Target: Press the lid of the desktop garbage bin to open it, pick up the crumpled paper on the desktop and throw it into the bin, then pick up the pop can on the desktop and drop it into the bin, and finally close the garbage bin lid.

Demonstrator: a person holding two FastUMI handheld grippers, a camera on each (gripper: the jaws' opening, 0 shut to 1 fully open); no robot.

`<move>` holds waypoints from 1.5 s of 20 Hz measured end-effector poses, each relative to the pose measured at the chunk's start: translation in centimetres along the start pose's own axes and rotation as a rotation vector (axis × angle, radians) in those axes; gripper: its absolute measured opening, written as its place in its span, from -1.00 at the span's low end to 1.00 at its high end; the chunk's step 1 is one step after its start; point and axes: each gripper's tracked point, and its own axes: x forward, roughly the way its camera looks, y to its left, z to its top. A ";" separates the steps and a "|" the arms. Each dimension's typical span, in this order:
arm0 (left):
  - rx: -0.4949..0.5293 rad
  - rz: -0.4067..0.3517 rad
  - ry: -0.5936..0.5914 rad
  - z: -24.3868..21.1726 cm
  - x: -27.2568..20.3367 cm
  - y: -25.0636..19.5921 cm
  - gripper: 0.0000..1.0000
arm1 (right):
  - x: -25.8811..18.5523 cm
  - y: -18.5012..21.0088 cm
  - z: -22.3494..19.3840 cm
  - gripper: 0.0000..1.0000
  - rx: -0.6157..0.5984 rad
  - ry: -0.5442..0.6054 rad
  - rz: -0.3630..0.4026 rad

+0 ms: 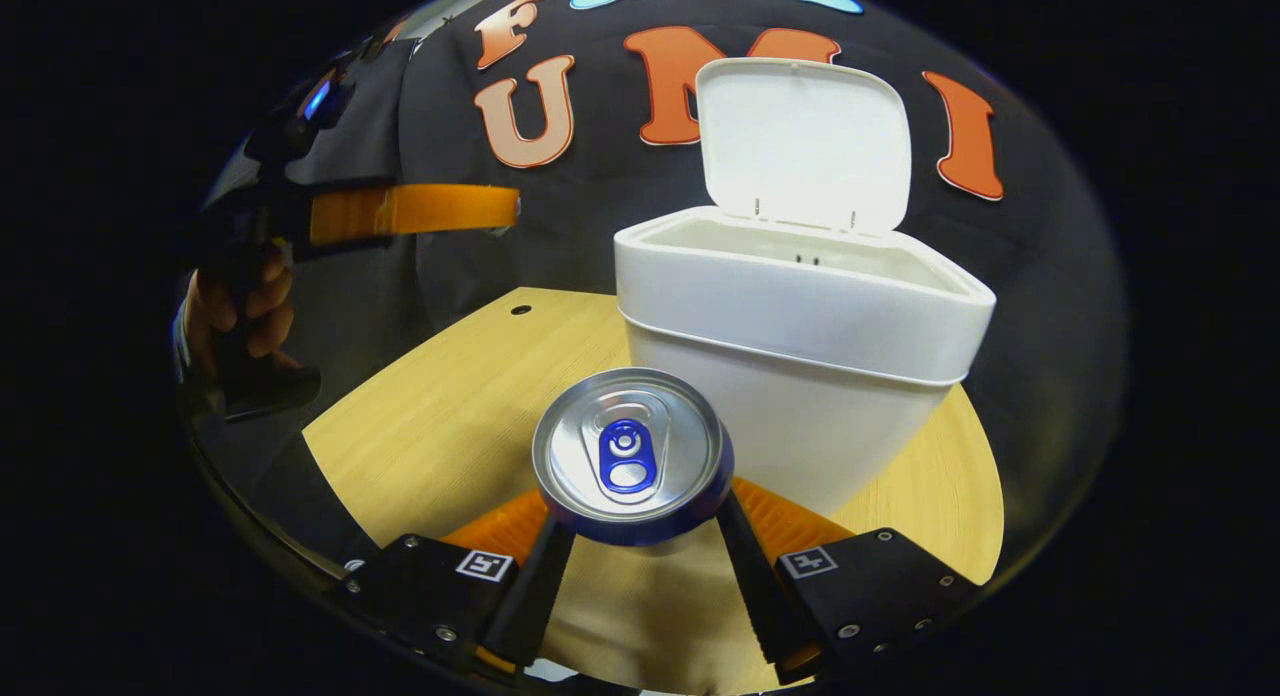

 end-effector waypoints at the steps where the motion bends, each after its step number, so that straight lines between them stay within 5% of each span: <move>1: 0.005 -0.010 -0.007 0.6 0.2 -0.7 -0.64 | -0.2 -0.2 -0.3 0.63 0.001 0.001 -0.001; 23: -0.067 -0.130 0.011 0.2 5.6 -7.3 -0.64 | -3.6 -4.3 -3.3 0.63 0.025 0.026 -0.102; 30: -0.072 -0.131 0.022 0.0 5.4 -7.6 -0.41 | -4.6 -5.7 -2.9 0.63 0.026 0.020 -0.139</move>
